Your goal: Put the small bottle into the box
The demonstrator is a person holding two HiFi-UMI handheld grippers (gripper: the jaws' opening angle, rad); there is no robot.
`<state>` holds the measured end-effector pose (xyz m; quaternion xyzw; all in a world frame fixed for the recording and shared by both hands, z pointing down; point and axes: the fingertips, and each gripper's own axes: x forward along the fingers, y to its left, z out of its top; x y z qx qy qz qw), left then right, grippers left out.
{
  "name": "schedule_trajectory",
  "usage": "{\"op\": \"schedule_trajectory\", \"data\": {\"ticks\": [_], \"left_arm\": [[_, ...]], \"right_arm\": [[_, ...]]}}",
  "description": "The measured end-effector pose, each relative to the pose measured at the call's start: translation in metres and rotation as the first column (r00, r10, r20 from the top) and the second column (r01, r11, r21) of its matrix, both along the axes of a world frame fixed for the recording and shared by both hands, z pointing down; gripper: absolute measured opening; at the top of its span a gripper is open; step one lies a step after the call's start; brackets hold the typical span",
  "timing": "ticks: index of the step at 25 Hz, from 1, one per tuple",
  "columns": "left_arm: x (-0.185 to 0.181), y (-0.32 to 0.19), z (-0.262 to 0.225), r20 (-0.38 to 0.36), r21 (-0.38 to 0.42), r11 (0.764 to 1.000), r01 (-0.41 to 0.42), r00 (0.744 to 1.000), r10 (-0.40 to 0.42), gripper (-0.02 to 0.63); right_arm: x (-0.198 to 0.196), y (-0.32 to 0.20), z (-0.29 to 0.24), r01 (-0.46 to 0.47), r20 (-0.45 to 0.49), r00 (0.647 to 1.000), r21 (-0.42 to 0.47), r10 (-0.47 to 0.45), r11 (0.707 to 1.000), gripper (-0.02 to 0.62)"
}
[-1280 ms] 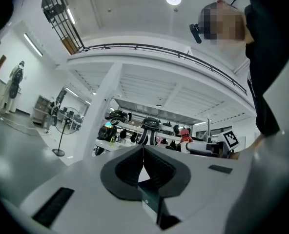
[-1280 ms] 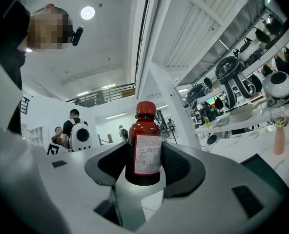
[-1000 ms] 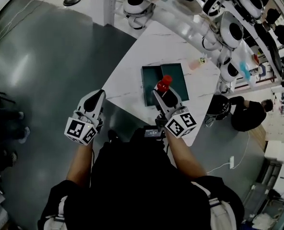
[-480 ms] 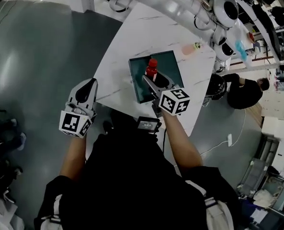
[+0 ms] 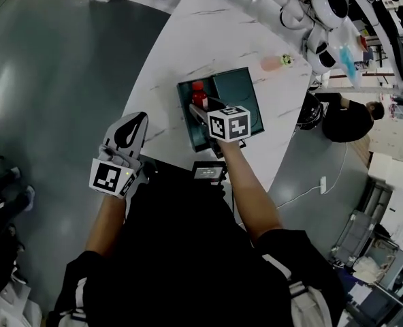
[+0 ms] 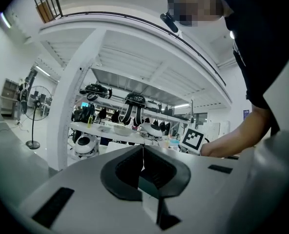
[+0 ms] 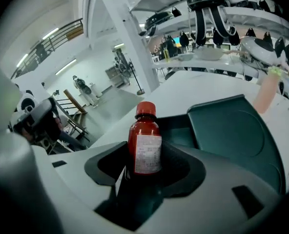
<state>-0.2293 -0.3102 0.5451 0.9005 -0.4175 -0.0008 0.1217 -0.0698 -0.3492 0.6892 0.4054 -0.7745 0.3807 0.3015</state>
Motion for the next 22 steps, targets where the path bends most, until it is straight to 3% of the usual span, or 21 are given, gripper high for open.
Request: {"op": "schedule_trajectory", "data": {"ticks": [11, 15, 22], "left_arm": [[0.003, -0.008, 0.013, -0.007, -0.036, 0.999, -0.02, 1.0, 0.019, 0.017], [0.007, -0.008, 0.012, -0.015, -0.037, 0.999, -0.022, 1.0, 0.021, 0.017], [0.013, -0.003, 0.017, -0.022, -0.042, 0.999, -0.026, 0.999, 0.025, 0.017]], "right_arm": [[-0.003, -0.003, 0.051, -0.003, -0.099, 0.995, -0.138, -0.011, 0.99, 0.235], [0.002, -0.002, 0.055, -0.013, -0.171, 0.985, -0.151, -0.014, 0.989, 0.235], [0.003, -0.006, 0.063, -0.001, -0.197, 0.98, -0.142, -0.027, 0.99, 0.236]]}}
